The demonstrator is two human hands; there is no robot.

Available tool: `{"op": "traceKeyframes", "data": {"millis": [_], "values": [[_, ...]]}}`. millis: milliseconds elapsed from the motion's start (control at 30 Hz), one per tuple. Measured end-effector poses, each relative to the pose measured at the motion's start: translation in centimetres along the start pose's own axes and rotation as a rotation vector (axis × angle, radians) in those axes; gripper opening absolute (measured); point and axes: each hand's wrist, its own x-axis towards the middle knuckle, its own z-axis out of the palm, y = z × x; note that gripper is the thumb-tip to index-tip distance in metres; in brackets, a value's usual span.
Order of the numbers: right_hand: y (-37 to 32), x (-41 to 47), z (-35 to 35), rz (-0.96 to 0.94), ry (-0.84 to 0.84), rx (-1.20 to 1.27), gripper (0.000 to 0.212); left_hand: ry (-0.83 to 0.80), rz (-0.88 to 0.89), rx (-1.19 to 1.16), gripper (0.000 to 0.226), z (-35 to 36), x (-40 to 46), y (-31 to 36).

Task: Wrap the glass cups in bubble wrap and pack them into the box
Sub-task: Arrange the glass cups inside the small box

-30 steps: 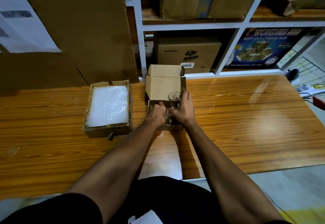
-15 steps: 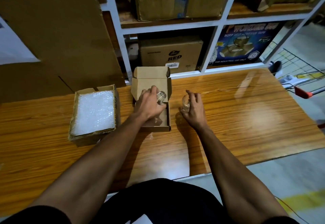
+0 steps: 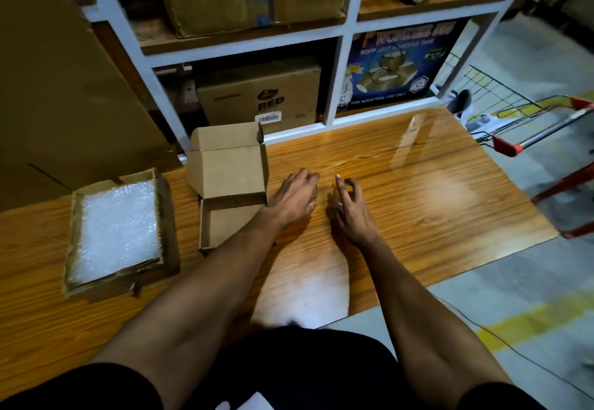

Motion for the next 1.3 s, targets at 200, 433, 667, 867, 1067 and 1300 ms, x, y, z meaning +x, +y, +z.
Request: {"op": "traceKeyframes", "data": {"millis": [200,433,667,867,1067,1300], "values": [[1.4,0.9,-0.7,-0.003,-0.04,-0.053,0.082,-0.022,0.012,0.056,0.08,1.7,2.0,0.3],[2.6,2.1,-0.7,-0.058,-0.038,-0.287,0.073,-0.048,0.07,0.11,0.081,3.1,3.7,-0.1],[3.4,2.7,-0.9,-0.089,-0.042,-0.293,0.072,0.031,0.092,0.188,0.092,4.3,3.6,-0.6],[3.5,3.2,-1.2,-0.072,-0.085,-0.382,0.073,0.057,0.082,0.19,0.091,5.0,3.3,-0.4],[3.5,2.8,-2.1,-0.096,-0.123,-0.403,0.071,0.062,0.096,0.201,0.093,5.2,3.1,-0.9],[2.6,2.6,-2.5,-0.143,-0.064,-0.378,0.076,0.03,0.076,0.138,0.087,3.3,1.3,-0.9]]}}
